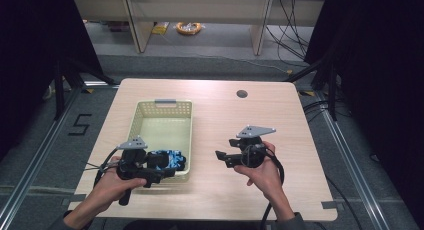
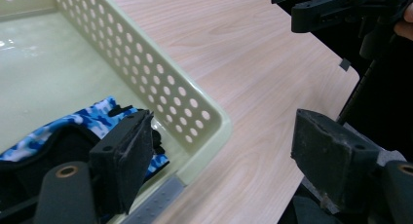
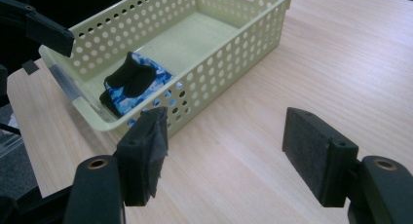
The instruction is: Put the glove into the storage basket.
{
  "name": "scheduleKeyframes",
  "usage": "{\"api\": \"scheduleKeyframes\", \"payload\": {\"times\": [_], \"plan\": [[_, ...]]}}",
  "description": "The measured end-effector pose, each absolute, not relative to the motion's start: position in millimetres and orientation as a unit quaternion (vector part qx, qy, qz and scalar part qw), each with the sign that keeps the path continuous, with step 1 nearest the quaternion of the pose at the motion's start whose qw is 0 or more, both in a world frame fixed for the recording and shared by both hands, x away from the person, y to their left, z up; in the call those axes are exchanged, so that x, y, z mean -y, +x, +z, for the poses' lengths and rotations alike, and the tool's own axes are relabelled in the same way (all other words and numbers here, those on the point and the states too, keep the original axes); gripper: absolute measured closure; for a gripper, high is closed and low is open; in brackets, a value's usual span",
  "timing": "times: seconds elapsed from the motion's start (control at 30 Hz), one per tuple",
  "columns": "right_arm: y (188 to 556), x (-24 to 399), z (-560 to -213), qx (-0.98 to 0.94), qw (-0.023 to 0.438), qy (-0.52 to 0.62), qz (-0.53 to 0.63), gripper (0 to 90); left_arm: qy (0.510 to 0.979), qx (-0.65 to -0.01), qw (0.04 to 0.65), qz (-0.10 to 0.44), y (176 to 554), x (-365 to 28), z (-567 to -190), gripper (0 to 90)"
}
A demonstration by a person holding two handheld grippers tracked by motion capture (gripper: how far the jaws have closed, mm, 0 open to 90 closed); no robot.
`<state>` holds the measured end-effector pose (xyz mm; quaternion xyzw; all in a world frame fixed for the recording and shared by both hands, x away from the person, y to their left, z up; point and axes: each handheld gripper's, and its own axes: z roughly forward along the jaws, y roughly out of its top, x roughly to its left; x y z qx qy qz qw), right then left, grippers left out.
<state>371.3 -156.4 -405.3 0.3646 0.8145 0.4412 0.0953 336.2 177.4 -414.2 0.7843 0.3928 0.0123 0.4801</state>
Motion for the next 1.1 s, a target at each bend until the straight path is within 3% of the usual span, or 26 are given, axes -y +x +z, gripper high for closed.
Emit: {"api": "scheduleKeyframes", "payload": {"times": [1.1], "plan": [[312.3,194.8,-449.4,-0.796,0.094,0.383,0.458,21.8,0.795,-0.342,0.5,0.026,282.3,-165.7,-457.5,21.2]]}}
